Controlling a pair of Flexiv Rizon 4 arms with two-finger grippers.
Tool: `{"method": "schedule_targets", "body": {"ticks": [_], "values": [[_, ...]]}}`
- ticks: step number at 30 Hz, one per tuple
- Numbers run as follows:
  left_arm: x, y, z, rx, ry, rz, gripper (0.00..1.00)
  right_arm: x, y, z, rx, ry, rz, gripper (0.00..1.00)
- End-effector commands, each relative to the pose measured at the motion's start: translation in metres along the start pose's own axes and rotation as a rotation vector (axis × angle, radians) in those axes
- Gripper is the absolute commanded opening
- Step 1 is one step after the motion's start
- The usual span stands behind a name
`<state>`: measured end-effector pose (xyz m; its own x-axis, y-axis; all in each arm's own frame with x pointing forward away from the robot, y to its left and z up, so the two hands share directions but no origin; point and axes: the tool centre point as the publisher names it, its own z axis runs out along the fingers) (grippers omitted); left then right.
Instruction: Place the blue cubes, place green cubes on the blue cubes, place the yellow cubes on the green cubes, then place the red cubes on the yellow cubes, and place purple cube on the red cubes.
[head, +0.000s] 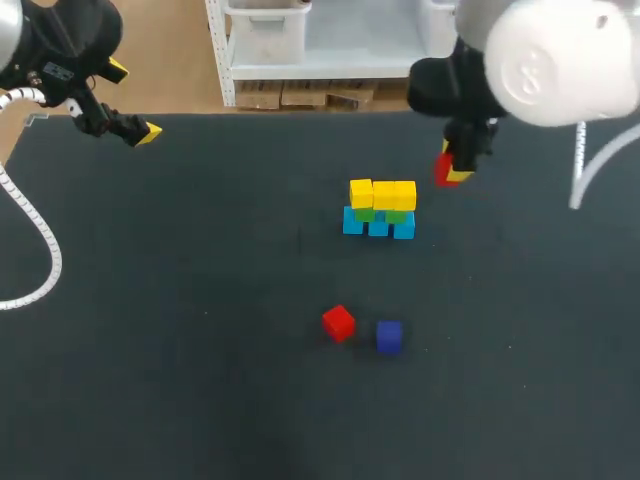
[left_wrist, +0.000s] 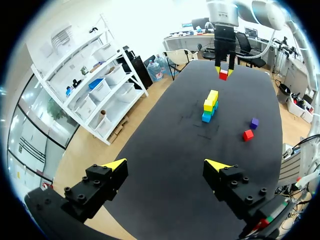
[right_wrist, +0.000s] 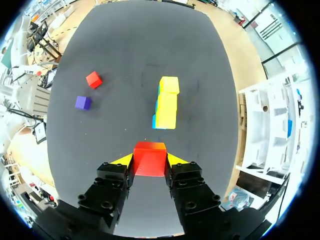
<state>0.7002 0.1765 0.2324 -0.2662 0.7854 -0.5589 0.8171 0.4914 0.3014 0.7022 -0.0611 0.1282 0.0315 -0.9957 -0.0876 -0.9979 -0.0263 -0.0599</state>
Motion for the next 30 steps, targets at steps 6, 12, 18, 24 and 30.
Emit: {"method": "schedule_targets", "body": {"ticks": [6, 12, 18, 24, 30], "values": [[0.001, 0.001, 0.000, 0.003, -0.005, 0.003, 1.00, -0.029, -0.015, 0.009, -0.073, 0.010, -0.020, 0.00], [0.001, 0.001, 0.000, 0.003, -0.005, 0.003, 1.00, -0.039, -0.017, 0.018, -0.094, 0.023, -0.017, 0.00], [0.001, 0.001, 0.000, 0.003, -0.005, 0.003, 1.00, -0.046, -0.022, 0.027, -0.096, 0.053, 0.000, 0.00], [0.001, 0.001, 0.000, 0.003, -0.005, 0.003, 1.00, -0.052, -0.024, 0.033, -0.097, 0.071, 0.000, 0.00], [0.001, 0.001, 0.000, 0.003, -0.005, 0.003, 1.00, -0.052, -0.023, 0.037, -0.114, 0.074, 0.008, 0.00]]}}
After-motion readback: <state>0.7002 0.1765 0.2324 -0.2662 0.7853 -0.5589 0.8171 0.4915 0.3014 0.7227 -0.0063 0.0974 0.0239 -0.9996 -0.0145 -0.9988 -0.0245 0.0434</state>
